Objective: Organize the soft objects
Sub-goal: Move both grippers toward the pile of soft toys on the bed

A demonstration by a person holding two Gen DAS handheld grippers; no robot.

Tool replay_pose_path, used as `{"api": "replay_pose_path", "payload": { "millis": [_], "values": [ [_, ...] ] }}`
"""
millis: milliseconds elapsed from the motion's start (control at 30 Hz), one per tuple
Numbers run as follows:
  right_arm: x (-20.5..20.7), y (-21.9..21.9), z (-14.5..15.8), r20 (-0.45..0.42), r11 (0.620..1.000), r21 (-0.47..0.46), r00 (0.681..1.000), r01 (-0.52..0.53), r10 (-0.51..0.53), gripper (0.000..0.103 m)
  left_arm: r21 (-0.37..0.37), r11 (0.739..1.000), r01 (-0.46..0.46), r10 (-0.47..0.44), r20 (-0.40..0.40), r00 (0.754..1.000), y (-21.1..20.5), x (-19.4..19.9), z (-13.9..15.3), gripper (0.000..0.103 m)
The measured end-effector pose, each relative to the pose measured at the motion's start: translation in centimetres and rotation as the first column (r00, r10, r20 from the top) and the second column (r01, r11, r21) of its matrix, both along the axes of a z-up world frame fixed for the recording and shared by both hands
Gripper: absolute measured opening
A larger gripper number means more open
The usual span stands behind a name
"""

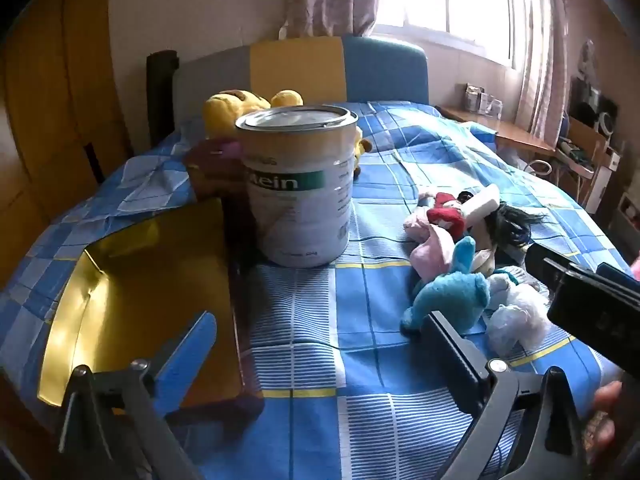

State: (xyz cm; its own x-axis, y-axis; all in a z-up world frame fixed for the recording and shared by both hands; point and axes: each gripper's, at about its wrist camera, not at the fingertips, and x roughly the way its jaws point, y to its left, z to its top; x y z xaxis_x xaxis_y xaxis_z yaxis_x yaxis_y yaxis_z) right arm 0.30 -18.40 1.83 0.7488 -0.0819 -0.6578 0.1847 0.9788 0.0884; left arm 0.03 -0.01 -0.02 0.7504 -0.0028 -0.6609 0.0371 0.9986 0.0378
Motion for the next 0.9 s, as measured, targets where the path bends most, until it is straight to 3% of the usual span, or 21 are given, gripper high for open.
{"api": "replay_pose_path", "payload": {
  "millis": [900],
  "values": [
    [0.0,1.2,1.6,0.035,0.999,-0.042,0.999,-0.027,0.029,0.102,-0.012,1.000,-0.022,0.022,0.036,0.999,1.7,-1.2,0.9,0.103]
  ]
}}
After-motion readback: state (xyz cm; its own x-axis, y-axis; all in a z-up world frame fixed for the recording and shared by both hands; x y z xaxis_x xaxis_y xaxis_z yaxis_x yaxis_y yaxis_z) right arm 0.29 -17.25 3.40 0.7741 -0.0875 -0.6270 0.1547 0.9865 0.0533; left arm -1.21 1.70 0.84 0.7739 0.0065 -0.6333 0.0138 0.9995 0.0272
